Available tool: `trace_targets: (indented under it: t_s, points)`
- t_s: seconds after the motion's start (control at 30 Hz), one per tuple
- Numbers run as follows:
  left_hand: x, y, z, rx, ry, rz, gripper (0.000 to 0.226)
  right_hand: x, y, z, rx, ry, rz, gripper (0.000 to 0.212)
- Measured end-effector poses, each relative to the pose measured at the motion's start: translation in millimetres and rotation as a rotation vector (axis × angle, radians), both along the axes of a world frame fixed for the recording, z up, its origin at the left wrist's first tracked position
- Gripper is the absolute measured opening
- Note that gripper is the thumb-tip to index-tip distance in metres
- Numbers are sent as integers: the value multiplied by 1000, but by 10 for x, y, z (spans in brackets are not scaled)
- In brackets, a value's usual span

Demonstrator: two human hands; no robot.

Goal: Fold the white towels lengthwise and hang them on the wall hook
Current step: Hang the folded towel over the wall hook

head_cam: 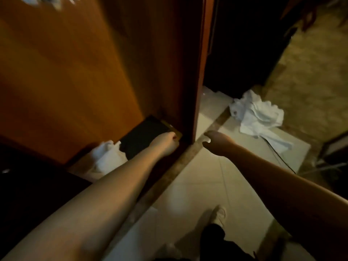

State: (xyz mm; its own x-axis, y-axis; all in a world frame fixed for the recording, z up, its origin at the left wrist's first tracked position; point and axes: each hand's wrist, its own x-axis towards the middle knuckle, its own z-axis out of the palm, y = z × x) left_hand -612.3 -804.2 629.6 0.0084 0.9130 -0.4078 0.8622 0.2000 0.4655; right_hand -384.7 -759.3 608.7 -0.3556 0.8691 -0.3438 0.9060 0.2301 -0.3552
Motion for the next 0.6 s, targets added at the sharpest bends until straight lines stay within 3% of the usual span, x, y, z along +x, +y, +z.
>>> trace_targets:
  t_s: [0.2,0.6]
  points:
    - [901,237,-912,-135,-9,-8,34,959,-15,-914,-172,-104,-130,58]
    - [2389,1522,-2383,-295,74,-50,43,2465,633,-2507,-339,-55,-456,70]
